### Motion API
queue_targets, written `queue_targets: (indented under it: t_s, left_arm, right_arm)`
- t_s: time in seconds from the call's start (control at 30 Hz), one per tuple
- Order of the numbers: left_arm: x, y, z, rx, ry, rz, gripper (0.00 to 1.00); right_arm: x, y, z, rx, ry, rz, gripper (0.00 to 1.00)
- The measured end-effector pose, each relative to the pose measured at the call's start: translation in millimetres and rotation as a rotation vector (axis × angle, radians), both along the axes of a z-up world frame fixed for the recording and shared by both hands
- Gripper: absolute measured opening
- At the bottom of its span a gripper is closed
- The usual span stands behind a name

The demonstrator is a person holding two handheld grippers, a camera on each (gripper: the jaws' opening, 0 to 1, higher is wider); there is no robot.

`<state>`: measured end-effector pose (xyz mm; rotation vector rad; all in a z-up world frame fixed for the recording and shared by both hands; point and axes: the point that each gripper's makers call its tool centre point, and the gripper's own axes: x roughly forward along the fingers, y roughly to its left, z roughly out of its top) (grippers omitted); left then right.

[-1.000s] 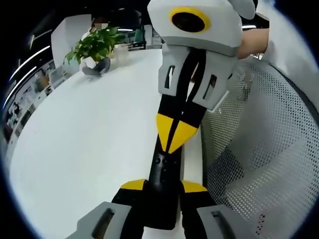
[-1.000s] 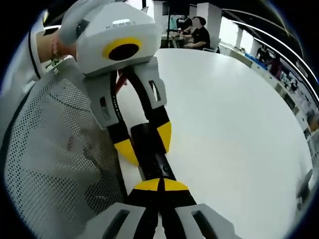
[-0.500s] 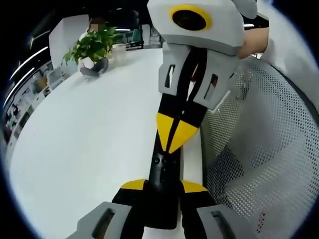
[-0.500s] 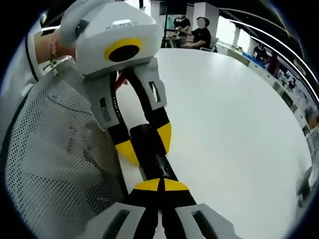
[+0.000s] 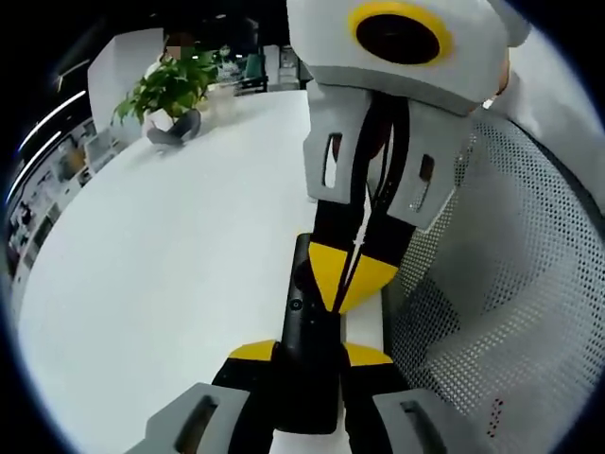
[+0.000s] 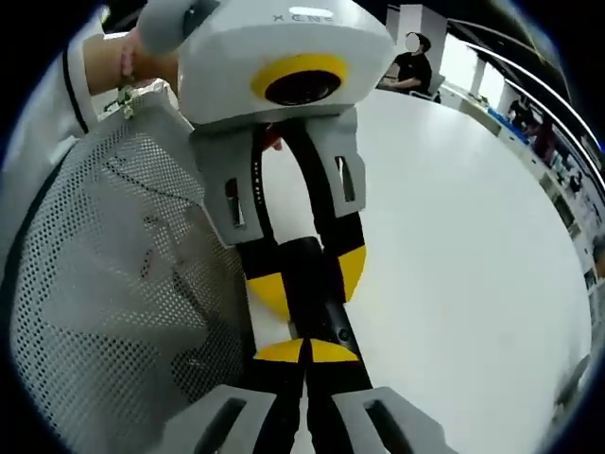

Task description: Press the specified remote control buttons in sequence, fully releasing each button before pressing the next.

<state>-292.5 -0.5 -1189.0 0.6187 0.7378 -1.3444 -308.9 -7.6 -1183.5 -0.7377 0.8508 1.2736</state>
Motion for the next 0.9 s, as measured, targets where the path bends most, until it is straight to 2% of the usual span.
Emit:
queue_targets:
  t_s: [0.13, 0.23, 0.3, 0.37, 0.43, 0.53, 0.7, 0.8, 0.87, 0.9]
  left_arm:
    - [-0.1, -0.2, 0.0, 0.000, 0.000, 0.000, 0.25]
    - [-0.2, -0.2, -0.1, 0.001, -0.002, -0.004, 0.25]
    - [-0.4, -0.2, -0.2, 0.007, -0.006, -0.014, 0.24]
    - [-0.7, -0.1, -0.2, 0.021, -0.008, -0.035, 0.24]
    - [-1.0, 0.4, -0.5, 0.034, -0.008, -0.058, 0.24]
    - [-1.8, 1.2, -0.8, 0.046, -0.009, -0.097, 0.24]
    - [-2.1, 1.2, -1.6, 0.051, -0.011, -0.146, 0.24]
    - [-2.0, 1.5, -1.5, 0.050, -0.008, -0.153, 0.24]
    - [-1.8, 1.5, -1.5, 0.049, -0.006, -0.146, 0.24]
    - [-1.8, 1.5, -1.5, 0.048, -0.004, -0.139, 0.24]
  right_arm:
    - [0.0, -1.2, -0.2, 0.017, -0.011, -0.008, 0.00]
    - [1.5, -1.6, 0.0, 0.036, 0.010, -0.024, 0.00]
    - [1.0, -0.9, 1.1, 0.082, 0.057, -0.077, 0.00]
    - [2.2, -3.0, 2.8, 0.104, 0.070, -0.089, 0.00]
    - [3.7, -5.1, 3.4, 0.099, 0.070, -0.101, 0.00]
    - [9.5, -8.6, 6.4, 0.080, 0.033, -0.099, 0.00]
    - [12.3, -3.6, 9.2, 0.091, 0.029, -0.080, 0.00]
    - [9.8, -0.3, 5.1, 0.071, 0.030, -0.045, 0.00]
    - [11.4, -1.2, 3.0, 0.042, 0.000, -0.010, 0.00]
    - [9.9, -1.2, 3.2, 0.033, 0.012, -0.012, 0.00]
